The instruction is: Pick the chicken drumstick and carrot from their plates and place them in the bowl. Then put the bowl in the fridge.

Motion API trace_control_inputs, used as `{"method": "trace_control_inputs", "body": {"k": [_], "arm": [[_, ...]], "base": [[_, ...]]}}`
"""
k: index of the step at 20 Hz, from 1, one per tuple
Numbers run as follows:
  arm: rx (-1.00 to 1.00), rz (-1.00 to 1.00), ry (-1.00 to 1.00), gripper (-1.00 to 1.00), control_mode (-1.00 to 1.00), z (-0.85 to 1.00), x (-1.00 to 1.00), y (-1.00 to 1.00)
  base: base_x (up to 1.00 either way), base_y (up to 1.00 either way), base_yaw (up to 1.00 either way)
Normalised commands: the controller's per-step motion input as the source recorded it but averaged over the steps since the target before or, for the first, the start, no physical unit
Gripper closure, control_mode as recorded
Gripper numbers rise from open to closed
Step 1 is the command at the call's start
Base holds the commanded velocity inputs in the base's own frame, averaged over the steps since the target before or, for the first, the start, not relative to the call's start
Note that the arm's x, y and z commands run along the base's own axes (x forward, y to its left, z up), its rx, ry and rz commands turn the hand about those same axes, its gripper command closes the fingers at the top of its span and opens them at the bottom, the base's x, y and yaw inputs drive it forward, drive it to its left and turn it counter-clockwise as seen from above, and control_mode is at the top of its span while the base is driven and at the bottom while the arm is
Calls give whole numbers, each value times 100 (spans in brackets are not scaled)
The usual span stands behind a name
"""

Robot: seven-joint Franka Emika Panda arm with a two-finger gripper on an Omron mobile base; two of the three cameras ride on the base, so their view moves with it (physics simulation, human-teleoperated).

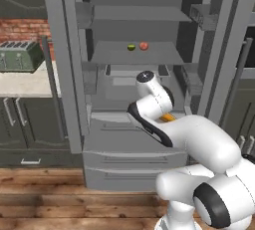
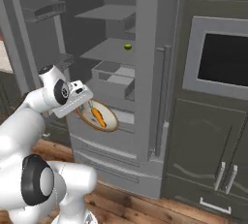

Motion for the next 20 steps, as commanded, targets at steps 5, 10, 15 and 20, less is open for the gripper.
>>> {"method": "trace_control_inputs", "body": {"k": [5, 10, 15, 20], "arm": [[0, 0, 0, 100, 100, 0, 0, 0], [0, 0, 0, 100, 100, 0, 0, 0], [0, 0, 0, 100, 100, 0, 0, 0], [0, 0, 0, 100, 100, 0, 0, 0]], "base": [[36, 45, -48], [44, 47, -42], [42, 43, -10], [35, 36, 0]]}}
